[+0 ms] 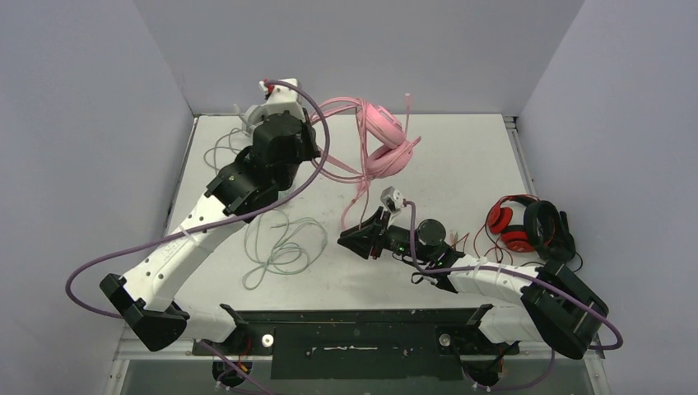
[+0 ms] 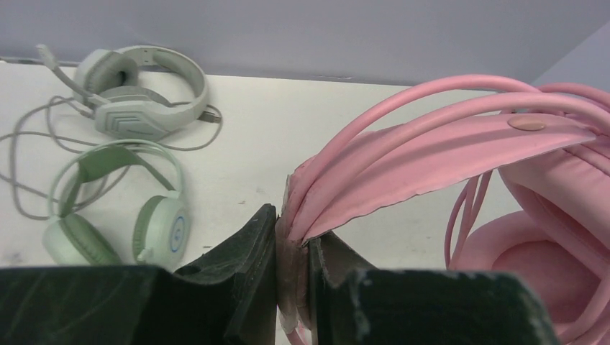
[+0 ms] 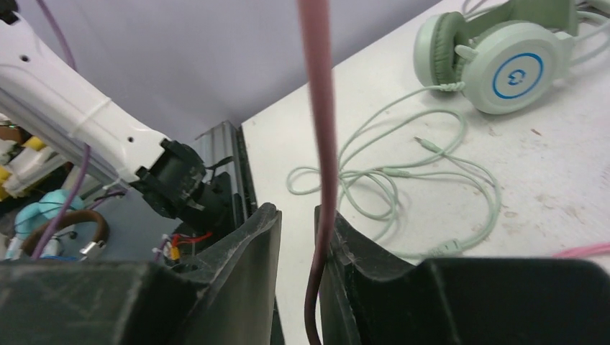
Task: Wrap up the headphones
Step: Wrap the headphones cable around the headphones.
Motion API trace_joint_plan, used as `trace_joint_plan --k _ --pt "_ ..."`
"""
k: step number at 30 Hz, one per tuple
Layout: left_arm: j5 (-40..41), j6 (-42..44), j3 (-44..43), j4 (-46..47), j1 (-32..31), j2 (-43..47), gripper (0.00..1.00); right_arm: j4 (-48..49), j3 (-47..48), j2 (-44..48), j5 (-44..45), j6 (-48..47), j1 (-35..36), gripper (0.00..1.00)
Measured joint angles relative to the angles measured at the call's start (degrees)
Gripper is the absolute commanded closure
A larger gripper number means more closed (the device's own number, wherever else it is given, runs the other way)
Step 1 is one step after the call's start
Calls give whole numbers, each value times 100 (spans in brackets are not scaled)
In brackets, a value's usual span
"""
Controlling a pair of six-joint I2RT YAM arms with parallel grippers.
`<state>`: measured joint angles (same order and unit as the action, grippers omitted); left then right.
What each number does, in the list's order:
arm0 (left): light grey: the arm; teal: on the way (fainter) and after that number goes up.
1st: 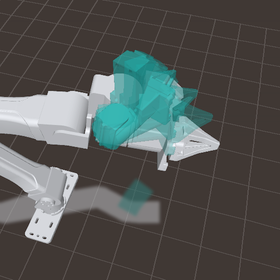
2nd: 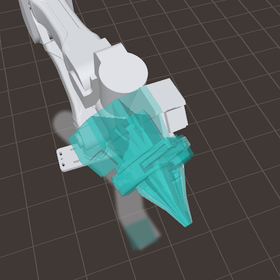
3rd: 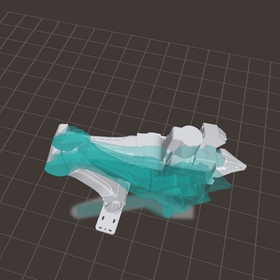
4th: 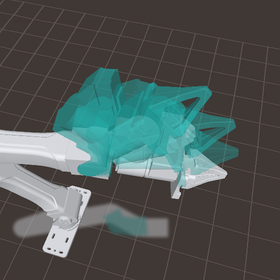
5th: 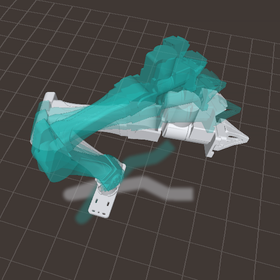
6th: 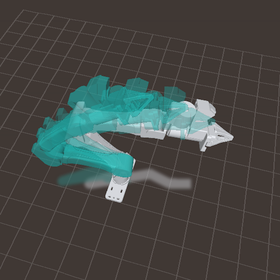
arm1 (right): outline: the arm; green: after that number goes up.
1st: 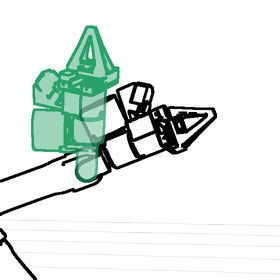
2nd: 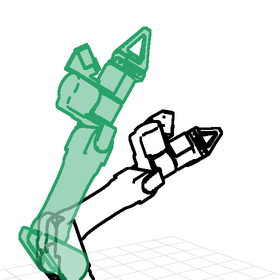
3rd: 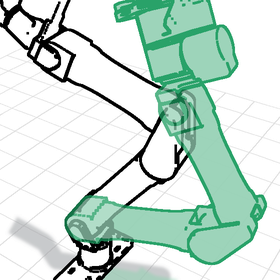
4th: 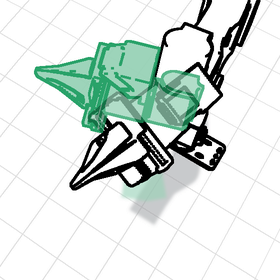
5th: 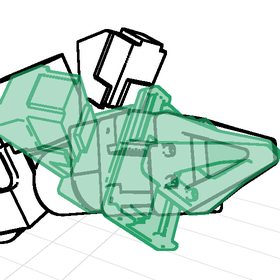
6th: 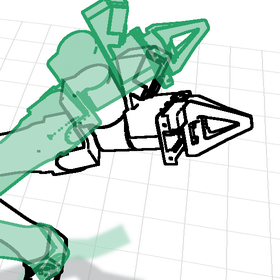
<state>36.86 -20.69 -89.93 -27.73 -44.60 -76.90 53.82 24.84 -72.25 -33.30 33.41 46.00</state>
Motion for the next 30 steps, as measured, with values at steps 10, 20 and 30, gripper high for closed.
trace_joint_plan --k 10,20,30 --pt "-2225 -1384 -332 -542 1499 -81 100 -2 -365 26 501 -1132 20 72" --pt "-4253 -2232 -409 -654 2164 -201 100 -96 -299 -448 721 -1943 17 68" --pt "-5117 -2638 -409 -562 2559 -188 100 -127 223 -960 774 -2424 -7 59"
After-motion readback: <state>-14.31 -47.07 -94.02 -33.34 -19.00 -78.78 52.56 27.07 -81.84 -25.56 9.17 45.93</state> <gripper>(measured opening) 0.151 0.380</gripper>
